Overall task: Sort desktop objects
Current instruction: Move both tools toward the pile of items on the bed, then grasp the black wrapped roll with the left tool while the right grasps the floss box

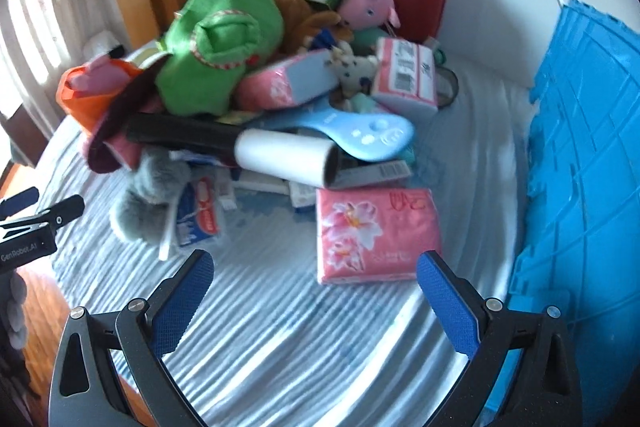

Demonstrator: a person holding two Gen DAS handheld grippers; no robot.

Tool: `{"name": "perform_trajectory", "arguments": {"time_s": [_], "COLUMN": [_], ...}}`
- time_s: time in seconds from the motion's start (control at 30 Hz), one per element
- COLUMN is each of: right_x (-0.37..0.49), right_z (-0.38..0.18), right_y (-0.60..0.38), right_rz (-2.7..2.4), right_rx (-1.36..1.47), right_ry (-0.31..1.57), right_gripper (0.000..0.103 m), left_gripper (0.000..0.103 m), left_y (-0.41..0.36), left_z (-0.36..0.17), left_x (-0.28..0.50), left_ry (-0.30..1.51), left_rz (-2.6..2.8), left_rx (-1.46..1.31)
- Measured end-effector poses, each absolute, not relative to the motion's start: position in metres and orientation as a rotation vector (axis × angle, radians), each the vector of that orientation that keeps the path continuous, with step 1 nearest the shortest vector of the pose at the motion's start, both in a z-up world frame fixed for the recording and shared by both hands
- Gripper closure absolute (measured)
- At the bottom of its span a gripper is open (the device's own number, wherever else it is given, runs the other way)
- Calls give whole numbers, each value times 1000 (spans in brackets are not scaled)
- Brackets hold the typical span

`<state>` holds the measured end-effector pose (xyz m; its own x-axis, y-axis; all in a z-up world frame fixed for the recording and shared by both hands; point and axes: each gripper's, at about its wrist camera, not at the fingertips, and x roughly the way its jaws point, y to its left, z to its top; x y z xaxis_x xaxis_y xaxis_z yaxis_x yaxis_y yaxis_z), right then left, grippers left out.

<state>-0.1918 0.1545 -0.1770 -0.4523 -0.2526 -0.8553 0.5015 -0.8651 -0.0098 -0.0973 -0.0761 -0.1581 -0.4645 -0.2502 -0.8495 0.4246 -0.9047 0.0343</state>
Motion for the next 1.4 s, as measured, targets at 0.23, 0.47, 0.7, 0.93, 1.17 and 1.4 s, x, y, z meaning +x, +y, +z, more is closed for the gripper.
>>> {"name": "perform_trajectory", "arguments": {"time_s": [0.23, 0.47, 0.7, 0.93, 1.17, 1.4], "right_x": [-214, -232, -254, -283, -253, -211], "right_z": [-198, -220, -221, -229, -242, -221], "right_y": [168, 184, 189, 185, 168, 112], "right_rz": [-2424, -2459, -2504, -2458, -2406, -2177], "right_rx": [1465, 1589, 1583, 1582, 1592, 1413], "right_ry": [305, 270, 237, 157, 335, 313], "right_gripper": [0, 0, 0, 0, 0, 15], "left_gripper": [0, 0, 5, 4, 40, 52], "left_y": [-79, -80, -73, -77, -79, -70], "left_z": [-200, -238, -223, -224, -214, -212], "left_x": [-154, -180, -170, -180, -151, -124], "left_ry": [252, 348, 173, 253, 329, 201], "left_rz": [-2412, -2415, -2453, -2423, -2474, -2460], "left_rx": [1521, 1629, 1570, 1558, 1549, 1562]}}
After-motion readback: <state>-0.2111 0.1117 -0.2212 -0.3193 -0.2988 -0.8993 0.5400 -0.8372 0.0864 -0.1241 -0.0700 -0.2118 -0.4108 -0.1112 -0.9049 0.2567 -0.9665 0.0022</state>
